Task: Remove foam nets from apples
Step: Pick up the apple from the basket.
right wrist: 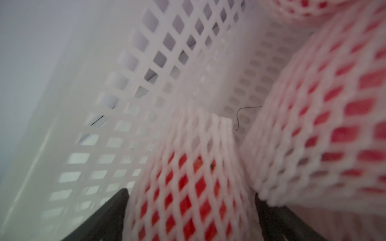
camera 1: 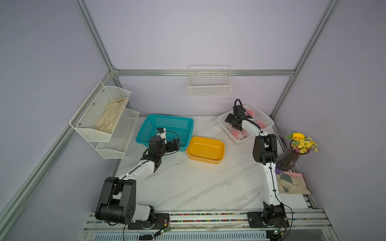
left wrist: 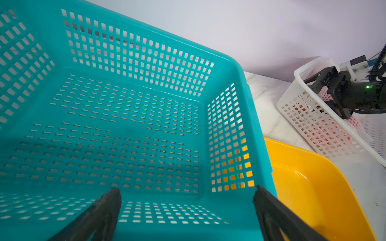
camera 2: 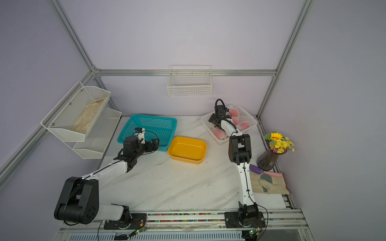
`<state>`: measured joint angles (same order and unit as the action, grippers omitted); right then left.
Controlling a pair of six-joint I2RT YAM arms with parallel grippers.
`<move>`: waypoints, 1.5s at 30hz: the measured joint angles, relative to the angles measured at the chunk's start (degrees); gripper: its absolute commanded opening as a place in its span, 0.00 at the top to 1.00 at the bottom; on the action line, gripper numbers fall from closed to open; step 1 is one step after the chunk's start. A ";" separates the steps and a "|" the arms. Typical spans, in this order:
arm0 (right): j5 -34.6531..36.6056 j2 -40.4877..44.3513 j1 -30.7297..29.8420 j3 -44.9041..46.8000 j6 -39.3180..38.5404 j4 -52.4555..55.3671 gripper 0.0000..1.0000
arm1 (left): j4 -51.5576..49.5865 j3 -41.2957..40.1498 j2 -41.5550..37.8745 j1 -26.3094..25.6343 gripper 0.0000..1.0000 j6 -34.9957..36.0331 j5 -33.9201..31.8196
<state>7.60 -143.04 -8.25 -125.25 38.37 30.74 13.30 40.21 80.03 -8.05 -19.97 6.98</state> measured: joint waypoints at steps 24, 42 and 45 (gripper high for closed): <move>-0.50 15.85 0.31 22.40 -7.10 -21.20 0.31 | -1.11 0.09 -5.01 -1.16 0.00 0.00 0.04; -2.67 27.43 -2.47 39.89 -14.75 -34.07 0.31 | -4.85 0.09 -12.35 -2.12 0.00 -0.02 -0.37; -3.80 31.82 -4.11 45.20 -16.83 -36.94 0.31 | -5.44 0.07 -12.50 -2.34 0.00 -0.02 -0.35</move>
<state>3.79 -111.22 -12.36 -80.05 21.54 -6.20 7.86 40.27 67.53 -10.39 -19.99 6.63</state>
